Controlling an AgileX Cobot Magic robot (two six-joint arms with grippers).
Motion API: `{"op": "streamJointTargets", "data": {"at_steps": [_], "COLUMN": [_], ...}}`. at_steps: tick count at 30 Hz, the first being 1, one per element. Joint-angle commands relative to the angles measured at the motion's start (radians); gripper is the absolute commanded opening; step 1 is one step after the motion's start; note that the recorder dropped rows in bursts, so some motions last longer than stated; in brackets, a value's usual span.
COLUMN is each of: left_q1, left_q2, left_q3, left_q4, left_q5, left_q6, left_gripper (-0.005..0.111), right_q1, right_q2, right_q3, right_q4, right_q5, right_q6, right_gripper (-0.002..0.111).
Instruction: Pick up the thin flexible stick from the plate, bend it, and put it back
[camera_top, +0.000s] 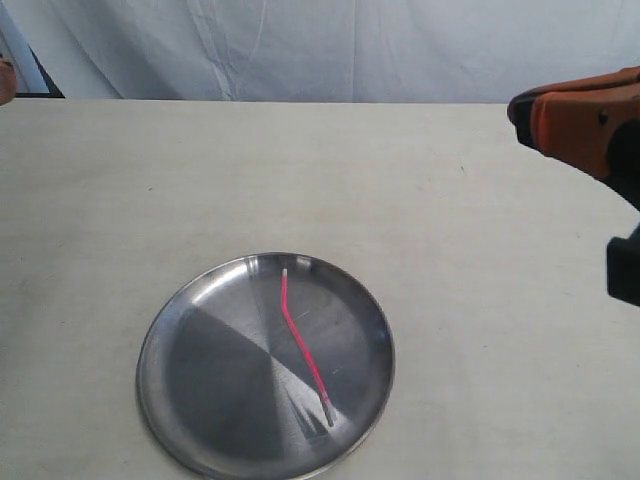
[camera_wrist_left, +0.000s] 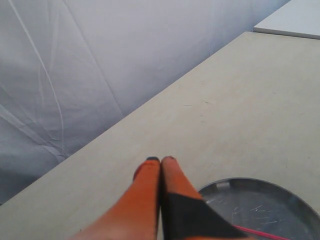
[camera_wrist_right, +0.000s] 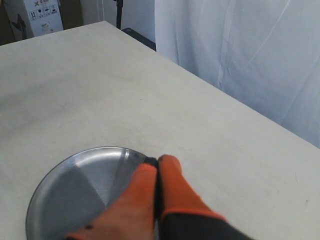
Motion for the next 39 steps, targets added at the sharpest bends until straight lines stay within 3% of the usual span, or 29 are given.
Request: {"op": "streamJointTargets", "data": {"at_steps": [1, 7, 12, 17, 23, 39], "left_q1": [0.007, 0.007, 0.007, 0.007, 0.007, 0.007], "left_q2": [0.001, 0.001, 0.001, 0.001, 0.001, 0.001], "left_q3": [-0.004, -0.004, -0.004, -0.004, -0.004, -0.004], "left_q4": [0.013, 0.013, 0.013, 0.013, 0.013, 0.013], "left_q5": [0.003, 0.003, 0.003, 0.003, 0.003, 0.003], "left_q6": [-0.009, -0.009, -0.009, -0.009, -0.009, -0.009], "left_gripper": [0.0, 0.0, 0.0, 0.0, 0.0, 0.0], "right_q1": [-0.062, -0.405, -0.789, -1.014, -1.05, -1.05], "right_q2": [-0.112, -0.37, -0.554, -0.656, -0.692, -0.692], "right_q3": [0.038, 0.336, 0.589, 0.689, 0.728, 0.728], "right_q4": [0.017, 0.059, 0.109, 0.217, 0.352, 0.352], "right_q5": [0.004, -0.202, -0.371, -0.387, -0.341, -0.344], "right_q6": [0.032, 0.095, 0.091, 0.091, 0.091, 0.091], "right_gripper": [0.0, 0.0, 0.0, 0.0, 0.0, 0.0]}}
